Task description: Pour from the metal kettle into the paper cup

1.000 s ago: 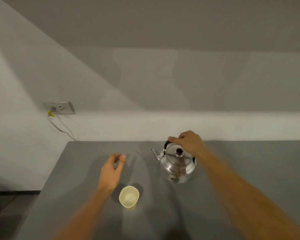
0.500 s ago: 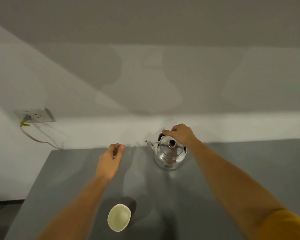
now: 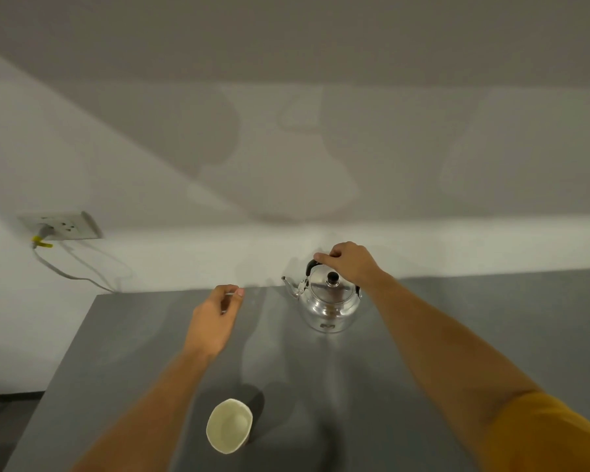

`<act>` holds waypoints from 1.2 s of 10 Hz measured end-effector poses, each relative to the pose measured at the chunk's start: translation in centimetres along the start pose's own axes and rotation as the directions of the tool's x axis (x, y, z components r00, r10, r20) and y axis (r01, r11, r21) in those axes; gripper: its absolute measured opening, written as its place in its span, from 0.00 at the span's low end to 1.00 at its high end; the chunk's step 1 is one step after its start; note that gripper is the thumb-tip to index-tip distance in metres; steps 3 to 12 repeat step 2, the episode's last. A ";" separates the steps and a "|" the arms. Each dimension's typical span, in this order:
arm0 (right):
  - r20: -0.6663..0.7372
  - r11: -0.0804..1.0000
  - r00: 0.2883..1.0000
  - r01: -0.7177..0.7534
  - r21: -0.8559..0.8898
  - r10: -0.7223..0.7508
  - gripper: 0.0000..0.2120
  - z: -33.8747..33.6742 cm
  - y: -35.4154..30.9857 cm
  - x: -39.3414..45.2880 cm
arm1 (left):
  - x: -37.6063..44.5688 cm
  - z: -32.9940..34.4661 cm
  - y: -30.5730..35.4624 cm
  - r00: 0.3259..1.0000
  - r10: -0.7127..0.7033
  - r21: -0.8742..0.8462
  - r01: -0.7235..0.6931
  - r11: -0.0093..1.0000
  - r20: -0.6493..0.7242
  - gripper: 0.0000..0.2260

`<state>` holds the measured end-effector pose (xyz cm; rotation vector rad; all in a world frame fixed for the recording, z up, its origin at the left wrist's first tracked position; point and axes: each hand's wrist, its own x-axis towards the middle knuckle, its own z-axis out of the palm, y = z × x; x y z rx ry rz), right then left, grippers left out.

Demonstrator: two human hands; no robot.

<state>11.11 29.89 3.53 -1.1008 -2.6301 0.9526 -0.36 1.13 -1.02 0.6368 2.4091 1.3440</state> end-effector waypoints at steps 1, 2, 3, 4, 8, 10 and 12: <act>-0.023 0.996 0.999 0.045 -0.078 -0.046 0.19 -0.2 -0.1 0.1 | 0.0 0.1 0.5 1.000 -0.001 0.006 0.001 1.000 0.002 0.17; -0.078 0.991 0.989 0.126 -0.038 -0.129 0.19 0.3 -0.6 -0.1 | 0.1 0.5 0.9 1.000 0.008 -0.003 -0.008 1.000 -0.012 0.16; -0.078 0.991 0.989 0.126 -0.038 -0.129 0.19 0.3 -0.6 -0.1 | 0.1 0.5 0.9 1.000 0.008 -0.003 -0.008 1.000 -0.012 0.16; -0.078 0.991 0.989 0.126 -0.038 -0.129 0.19 0.3 -0.6 -0.1 | 0.1 0.5 0.9 1.000 0.008 -0.003 -0.008 1.000 -0.012 0.16; -0.078 0.991 0.989 0.126 -0.038 -0.129 0.19 0.3 -0.6 -0.1 | 0.1 0.5 0.9 1.000 0.008 -0.003 -0.008 1.000 -0.012 0.16; -0.078 0.991 0.989 0.126 -0.038 -0.129 0.19 0.3 -0.6 -0.1 | 0.1 0.5 0.9 1.000 0.008 -0.003 -0.008 1.000 -0.012 0.16; -0.078 0.991 0.989 0.126 -0.038 -0.129 0.19 0.3 -0.6 -0.1 | 0.1 0.5 0.9 1.000 0.008 -0.003 -0.008 1.000 -0.012 0.16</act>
